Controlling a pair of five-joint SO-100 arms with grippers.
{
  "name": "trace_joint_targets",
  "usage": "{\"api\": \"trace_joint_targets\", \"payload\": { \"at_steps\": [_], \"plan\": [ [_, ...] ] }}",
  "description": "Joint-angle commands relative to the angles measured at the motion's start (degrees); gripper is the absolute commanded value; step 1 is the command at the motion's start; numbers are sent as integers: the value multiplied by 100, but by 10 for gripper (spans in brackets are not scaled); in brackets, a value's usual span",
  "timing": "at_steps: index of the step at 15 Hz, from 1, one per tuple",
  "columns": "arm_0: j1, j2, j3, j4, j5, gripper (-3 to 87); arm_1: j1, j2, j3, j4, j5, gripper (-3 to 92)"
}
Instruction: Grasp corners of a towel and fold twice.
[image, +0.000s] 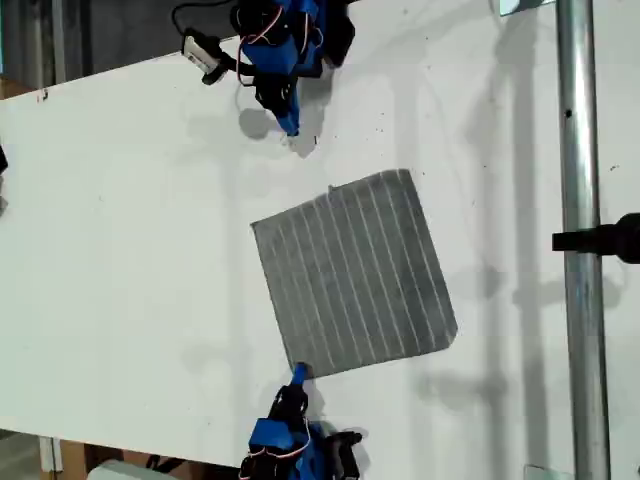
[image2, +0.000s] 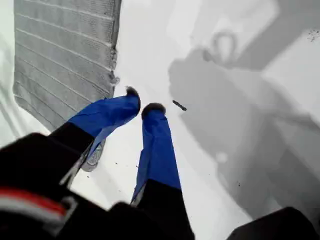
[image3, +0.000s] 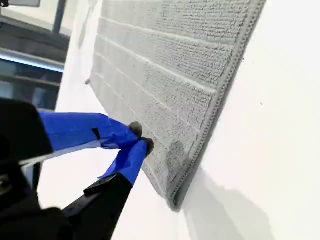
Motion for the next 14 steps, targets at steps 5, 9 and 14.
{"api": "trace_joint_targets", "payload": {
  "at_steps": [5,9,14],
  "plan": [
    [-9,-9,35,18,-2874,-29,-202,9,-88,-149,88,-3],
    [-9,-9,35,18,-2874,-29,-422,-536,-1028,-475,-396,-4],
    [-18,-9,35,18,-2883,-29,-1151,-5774,-5484,-211,-1670,-4]
  ]
}}
